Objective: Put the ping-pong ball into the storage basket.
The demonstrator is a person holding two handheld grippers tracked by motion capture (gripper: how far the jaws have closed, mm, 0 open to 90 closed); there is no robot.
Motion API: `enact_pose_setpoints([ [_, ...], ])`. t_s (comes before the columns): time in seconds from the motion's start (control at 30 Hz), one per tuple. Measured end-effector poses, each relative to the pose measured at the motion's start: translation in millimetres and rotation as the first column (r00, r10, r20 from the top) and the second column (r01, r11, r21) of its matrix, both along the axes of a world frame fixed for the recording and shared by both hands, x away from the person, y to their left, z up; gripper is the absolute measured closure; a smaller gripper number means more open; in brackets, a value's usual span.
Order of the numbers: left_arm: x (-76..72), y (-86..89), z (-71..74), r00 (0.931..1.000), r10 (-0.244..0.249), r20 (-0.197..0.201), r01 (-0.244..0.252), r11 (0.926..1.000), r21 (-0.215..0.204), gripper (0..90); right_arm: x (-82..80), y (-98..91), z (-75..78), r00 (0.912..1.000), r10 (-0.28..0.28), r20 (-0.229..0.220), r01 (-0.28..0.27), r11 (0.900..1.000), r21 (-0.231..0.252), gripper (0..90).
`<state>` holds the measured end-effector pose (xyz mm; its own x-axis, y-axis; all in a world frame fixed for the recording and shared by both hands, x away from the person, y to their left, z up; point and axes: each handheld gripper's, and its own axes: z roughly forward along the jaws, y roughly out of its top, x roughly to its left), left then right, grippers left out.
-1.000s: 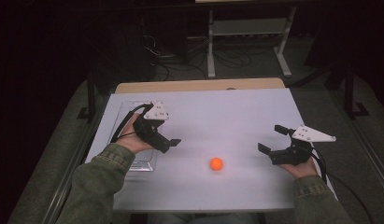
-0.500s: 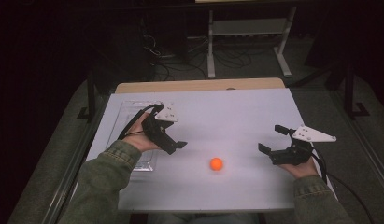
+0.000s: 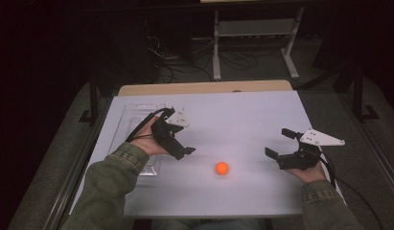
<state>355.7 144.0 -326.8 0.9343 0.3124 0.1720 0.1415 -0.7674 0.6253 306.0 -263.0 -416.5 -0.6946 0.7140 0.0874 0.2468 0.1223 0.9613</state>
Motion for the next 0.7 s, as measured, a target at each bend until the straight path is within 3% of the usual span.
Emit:
enact_pose_setpoints([
  [0.7, 2.2, -18.3, -8.5, 0.9992, -0.037, -0.013, 0.038, 0.9970, 0.067, 0.0, 0.4, 0.5, -0.8, 1.0000, 0.007, -0.007, -0.007, 1.0000, -0.002, 0.0],
])
